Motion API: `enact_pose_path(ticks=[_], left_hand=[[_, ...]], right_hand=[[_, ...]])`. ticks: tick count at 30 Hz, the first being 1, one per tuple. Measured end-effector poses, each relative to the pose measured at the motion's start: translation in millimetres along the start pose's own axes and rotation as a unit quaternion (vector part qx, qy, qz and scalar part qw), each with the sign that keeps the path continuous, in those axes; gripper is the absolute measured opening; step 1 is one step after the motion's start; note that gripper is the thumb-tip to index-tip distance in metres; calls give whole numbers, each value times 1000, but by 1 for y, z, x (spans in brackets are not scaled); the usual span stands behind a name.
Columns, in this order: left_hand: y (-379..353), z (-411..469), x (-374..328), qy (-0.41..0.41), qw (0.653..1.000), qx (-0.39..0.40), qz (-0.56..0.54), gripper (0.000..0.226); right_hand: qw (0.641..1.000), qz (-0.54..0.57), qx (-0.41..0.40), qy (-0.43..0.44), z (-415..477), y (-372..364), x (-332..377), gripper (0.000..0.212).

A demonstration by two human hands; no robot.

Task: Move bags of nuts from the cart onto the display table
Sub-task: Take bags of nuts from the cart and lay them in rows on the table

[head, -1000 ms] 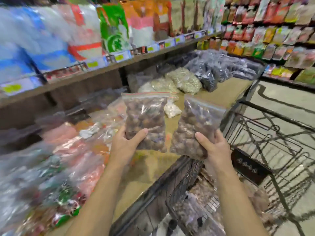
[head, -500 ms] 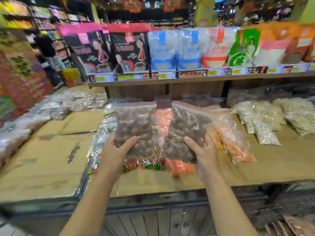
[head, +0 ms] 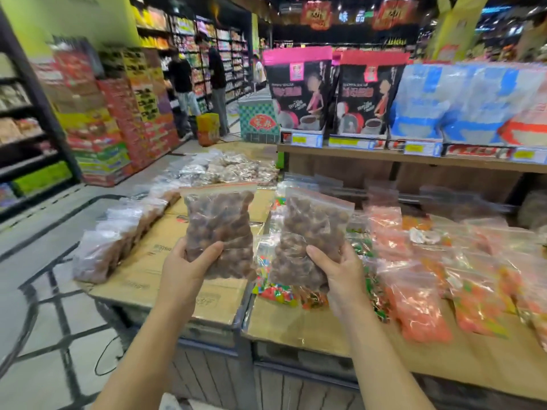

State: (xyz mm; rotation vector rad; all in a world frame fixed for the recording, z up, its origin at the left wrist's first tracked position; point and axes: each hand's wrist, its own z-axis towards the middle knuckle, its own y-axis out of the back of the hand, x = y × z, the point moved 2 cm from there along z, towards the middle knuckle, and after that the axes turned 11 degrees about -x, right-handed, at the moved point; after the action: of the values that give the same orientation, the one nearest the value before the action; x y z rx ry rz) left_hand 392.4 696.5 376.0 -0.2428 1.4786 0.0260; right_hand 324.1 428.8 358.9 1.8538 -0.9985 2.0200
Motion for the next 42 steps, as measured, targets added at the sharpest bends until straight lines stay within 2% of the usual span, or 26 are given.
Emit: enact_pose_path(ticks=[9, 21, 26, 30, 36, 42], left_hand=[[58, 80, -3, -12, 999, 5, 31, 25], [65, 219, 31, 6, 997, -46, 61, 27], [73, 276, 44, 12, 994, -75, 73, 34], [88, 311, 55, 28, 992, -91, 87, 23], [111, 368, 66, 46, 990, -96, 97, 21], [135, 433, 79, 70, 991, -48, 103, 13]], right_hand=[[999, -9, 36, -22, 28, -106, -42, 43], [995, -38, 75, -56, 143, -215, -100, 40], [993, -48, 89, -67, 189, -257, -122, 40], [992, -58, 79, -83, 212, -285, -146, 40], [991, -74, 59, -99, 232, -331, -184, 39], [989, -85, 5, -124, 244, -383, -221, 34]])
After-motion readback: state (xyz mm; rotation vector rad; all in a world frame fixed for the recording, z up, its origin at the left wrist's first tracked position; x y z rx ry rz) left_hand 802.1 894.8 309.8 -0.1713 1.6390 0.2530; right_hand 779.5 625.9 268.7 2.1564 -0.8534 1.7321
